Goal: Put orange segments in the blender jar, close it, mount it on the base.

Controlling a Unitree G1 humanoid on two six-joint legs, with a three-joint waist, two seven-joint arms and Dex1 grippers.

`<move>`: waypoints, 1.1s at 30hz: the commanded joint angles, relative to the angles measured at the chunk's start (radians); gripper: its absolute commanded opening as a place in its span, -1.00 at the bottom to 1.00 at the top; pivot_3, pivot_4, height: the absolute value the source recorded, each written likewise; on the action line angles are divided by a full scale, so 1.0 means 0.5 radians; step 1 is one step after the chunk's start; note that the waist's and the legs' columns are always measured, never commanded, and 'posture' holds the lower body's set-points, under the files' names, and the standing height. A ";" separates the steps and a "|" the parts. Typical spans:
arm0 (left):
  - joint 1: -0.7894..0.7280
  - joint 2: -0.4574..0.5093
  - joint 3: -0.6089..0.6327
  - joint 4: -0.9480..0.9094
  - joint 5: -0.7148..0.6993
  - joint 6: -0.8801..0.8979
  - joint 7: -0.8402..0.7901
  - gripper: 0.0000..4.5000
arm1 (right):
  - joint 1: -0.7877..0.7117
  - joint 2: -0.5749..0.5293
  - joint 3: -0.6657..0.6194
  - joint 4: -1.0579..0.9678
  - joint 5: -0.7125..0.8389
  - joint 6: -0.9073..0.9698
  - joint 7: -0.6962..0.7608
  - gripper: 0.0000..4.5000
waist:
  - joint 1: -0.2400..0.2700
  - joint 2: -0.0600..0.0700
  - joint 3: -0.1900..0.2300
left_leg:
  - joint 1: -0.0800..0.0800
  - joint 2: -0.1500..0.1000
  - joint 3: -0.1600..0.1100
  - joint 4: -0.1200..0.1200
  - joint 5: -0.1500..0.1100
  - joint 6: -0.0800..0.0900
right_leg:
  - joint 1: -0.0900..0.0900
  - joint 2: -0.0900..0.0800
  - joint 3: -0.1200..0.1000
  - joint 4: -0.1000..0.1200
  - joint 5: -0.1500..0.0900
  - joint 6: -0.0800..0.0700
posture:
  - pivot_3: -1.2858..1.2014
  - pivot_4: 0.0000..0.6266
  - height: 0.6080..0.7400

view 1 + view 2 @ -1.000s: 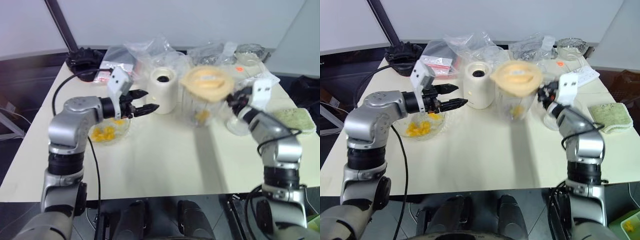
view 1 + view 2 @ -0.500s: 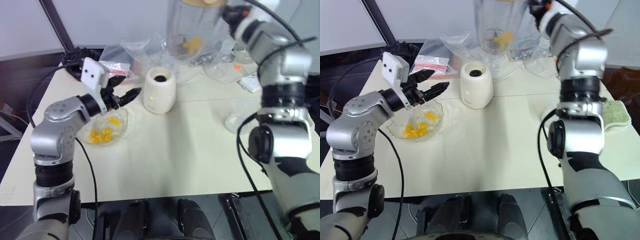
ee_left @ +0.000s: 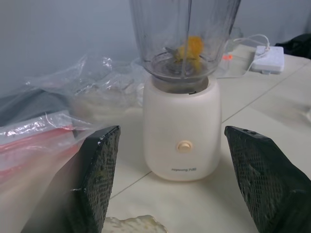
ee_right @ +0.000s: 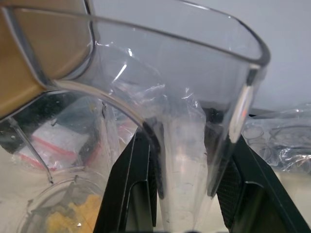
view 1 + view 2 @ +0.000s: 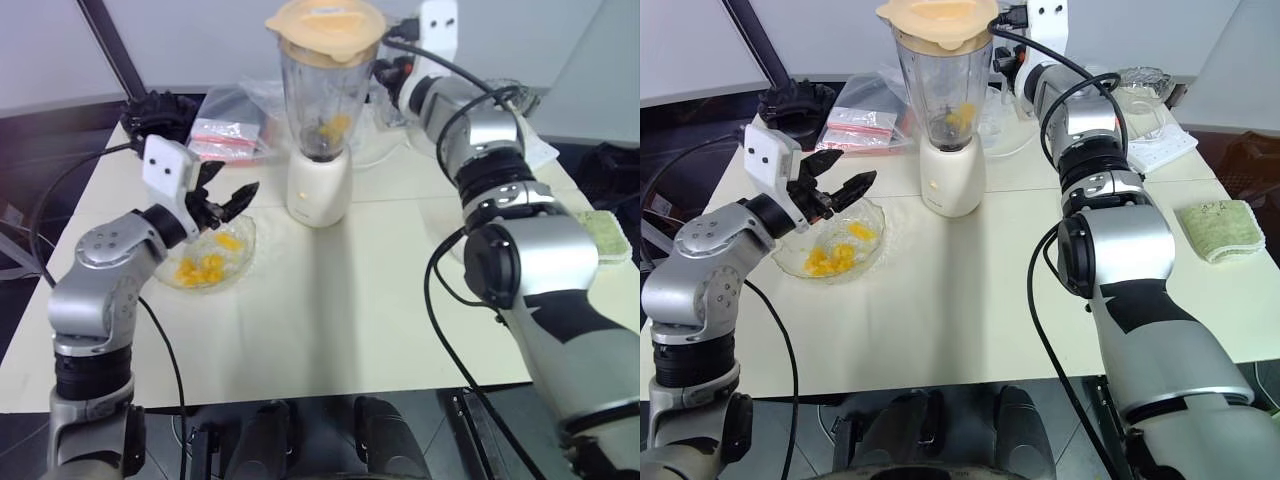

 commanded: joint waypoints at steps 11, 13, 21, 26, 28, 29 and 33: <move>0.002 -0.012 -0.015 -0.052 -0.055 -0.051 0.110 0.59 | -0.025 0.035 0.011 0.069 -0.105 0.001 -0.184 -0.56 | 0.007 0.000 0.000 | 0.001 0.000 -0.005 0.001 0.003 -0.004 | 0.001 0.002 -0.003 0.003 0.002 -0.003 | 0.03 -0.52 1.00; -0.007 -0.019 -0.024 -0.040 -0.053 -0.059 0.114 0.59 | -0.010 0.044 0.007 0.067 -0.103 0.008 -0.205 -0.56 | 0.008 0.000 0.000 | 0.001 0.000 -0.005 0.002 0.004 -0.004 | 0.002 0.002 -0.003 0.003 0.002 -0.003 | 0.03 -0.52 1.00; -0.029 -0.047 -0.055 -0.017 -0.069 -0.066 0.119 0.59 | 0.048 0.048 0.047 0.073 -0.145 -0.022 -0.183 -0.56 | 0.007 0.000 0.000 | 0.006 0.000 -0.006 0.002 0.004 -0.004 | 0.008 0.003 -0.004 0.003 0.002 -0.003 | 0.03 -0.52 1.00; -0.015 -0.073 -0.074 -0.028 -0.116 -0.034 0.127 0.62 | 0.084 0.020 0.085 0.052 -0.207 -0.048 -0.205 0.52 | 0.006 0.000 0.000 | 0.013 0.000 -0.007 0.002 0.004 -0.004 | 0.015 0.003 -0.004 0.003 0.002 -0.003 | 0.03 -0.52 1.00; -0.009 -0.086 -0.080 -0.033 -0.135 -0.026 0.123 0.62 | 0.120 -0.004 0.116 0.019 -0.252 -0.064 -0.208 0.98 | 0.003 0.000 0.000 | 0.013 0.000 -0.007 0.002 0.004 -0.004 | 0.014 0.003 -0.004 0.003 0.002 -0.003 | 0.03 -0.52 1.00; -0.005 -0.087 -0.088 -0.034 -0.137 -0.024 0.120 0.62 | 0.143 -0.017 0.132 -0.008 -0.273 -0.078 -0.213 0.98 | 0.003 0.000 0.000 | 0.013 0.000 -0.007 0.001 0.004 -0.004 | 0.014 0.003 -0.004 0.003 0.002 -0.003 | 0.03 -0.52 1.00; 0.033 -0.093 -0.136 -0.039 -0.170 -0.018 0.085 0.62 | 0.372 -0.070 0.194 -0.363 -0.335 -0.054 -0.213 0.98 | 0.012 0.000 0.000 | 0.012 0.001 -0.007 0.000 0.004 -0.004 | 0.014 0.004 -0.004 0.002 0.002 -0.003 | 0.03 -0.52 1.00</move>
